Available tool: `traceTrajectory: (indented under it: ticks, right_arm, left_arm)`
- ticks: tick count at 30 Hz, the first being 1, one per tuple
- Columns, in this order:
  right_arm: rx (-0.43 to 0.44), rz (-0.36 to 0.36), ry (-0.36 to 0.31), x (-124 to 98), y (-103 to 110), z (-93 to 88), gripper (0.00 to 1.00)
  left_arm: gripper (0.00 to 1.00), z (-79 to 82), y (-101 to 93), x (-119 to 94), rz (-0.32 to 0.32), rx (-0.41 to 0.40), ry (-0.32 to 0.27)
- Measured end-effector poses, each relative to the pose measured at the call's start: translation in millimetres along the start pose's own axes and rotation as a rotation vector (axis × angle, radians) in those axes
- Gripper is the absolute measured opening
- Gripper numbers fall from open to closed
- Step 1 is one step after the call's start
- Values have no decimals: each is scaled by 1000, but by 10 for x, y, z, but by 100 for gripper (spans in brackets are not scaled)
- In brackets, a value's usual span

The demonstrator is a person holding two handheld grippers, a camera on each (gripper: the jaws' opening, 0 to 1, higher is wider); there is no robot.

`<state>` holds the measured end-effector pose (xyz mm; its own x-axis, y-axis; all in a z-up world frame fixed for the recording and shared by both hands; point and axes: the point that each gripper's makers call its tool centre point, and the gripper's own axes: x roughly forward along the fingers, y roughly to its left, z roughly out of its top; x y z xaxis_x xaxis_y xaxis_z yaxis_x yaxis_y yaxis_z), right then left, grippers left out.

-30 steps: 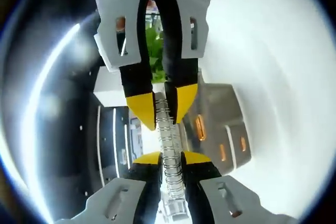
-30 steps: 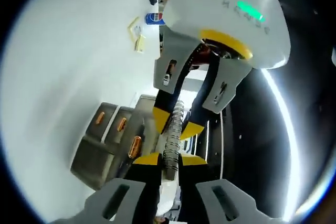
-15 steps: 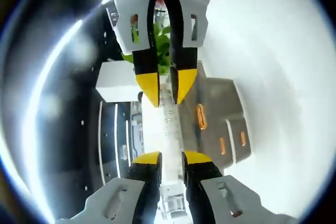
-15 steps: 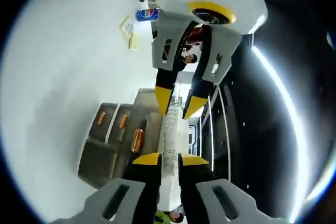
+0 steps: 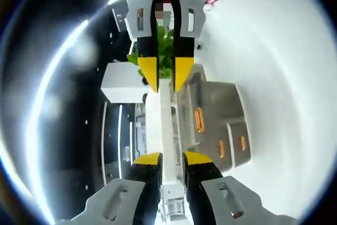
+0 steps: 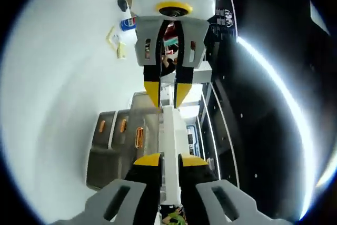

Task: Pick up the scattered pens and sticky notes one by one and arrange them into an orderly layout on the desk, lining the pens up parallel to each other and squaring the sticky note stack until the whole desk area is clear and organized

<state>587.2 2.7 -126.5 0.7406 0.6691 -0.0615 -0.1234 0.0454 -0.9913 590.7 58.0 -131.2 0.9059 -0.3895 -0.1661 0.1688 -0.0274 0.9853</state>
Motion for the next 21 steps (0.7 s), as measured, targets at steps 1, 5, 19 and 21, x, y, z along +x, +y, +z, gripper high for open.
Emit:
traceTrajectory:
  ticks: [1, 5, 19, 21]
  right_arm:
    - [12, -8, -1, -15, 4, -9, 14]
    - [111, -90, -35, -135, -66, 27, 14]
    - [350, -255, -174, -383, -74, 381, 14]
    - [387, -265, -188, -385, -33, 416, 14]
  left_arm:
    - [16, 14, -5, -15, 8, -4, -6]
    - [16, 84, 78, -104, 92, -22, -35]
    - [18, 199, -27, -587, 322, -150, -148]
    - [18, 167, -121, -622, 336, -164, -150]
